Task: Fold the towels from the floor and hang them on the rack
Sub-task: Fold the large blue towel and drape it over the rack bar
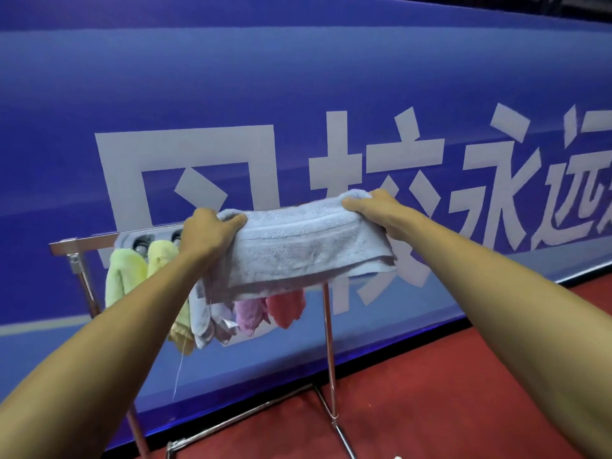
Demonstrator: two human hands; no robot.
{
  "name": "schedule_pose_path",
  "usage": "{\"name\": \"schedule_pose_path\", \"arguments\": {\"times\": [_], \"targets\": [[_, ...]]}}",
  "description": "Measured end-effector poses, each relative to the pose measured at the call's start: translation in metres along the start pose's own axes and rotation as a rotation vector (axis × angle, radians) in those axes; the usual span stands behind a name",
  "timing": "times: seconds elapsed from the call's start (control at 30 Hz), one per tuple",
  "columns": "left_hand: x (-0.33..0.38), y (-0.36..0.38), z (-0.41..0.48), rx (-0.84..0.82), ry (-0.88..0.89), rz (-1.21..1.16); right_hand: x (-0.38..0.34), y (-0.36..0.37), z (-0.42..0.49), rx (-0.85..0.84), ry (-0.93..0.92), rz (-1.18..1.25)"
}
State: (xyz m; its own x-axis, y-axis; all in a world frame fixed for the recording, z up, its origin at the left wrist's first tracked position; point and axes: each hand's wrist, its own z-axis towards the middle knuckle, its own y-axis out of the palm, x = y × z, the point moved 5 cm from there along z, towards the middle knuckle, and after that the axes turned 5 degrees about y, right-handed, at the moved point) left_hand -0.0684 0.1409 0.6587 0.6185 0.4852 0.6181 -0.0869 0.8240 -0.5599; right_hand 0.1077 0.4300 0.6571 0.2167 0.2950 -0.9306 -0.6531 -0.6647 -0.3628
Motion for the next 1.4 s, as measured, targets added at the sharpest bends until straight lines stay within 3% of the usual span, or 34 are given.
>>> {"name": "schedule_pose_path", "arguments": {"times": [0.53,0.67,0.77,1.1,1.4], "targets": [[0.036,0.051,0.047,0.067,0.185,0.423,0.002,-0.008,0.066,0.248,-0.074,-0.41],[0.035,0.08,0.049,-0.101,0.295,0.632,0.006,-0.004,0.073,0.312,-0.119,-0.6],[0.031,0.101,0.039,-0.203,0.354,0.726,0.021,0.008,0.076,0.228,-0.173,-0.687],[0.026,0.09,0.067,-0.005,0.254,0.473,0.023,0.001,0.105,0.332,-0.179,-0.68],[0.016,0.1,0.082,0.032,0.188,0.601,0.031,0.056,0.137,0.383,-0.218,-0.772]]}}
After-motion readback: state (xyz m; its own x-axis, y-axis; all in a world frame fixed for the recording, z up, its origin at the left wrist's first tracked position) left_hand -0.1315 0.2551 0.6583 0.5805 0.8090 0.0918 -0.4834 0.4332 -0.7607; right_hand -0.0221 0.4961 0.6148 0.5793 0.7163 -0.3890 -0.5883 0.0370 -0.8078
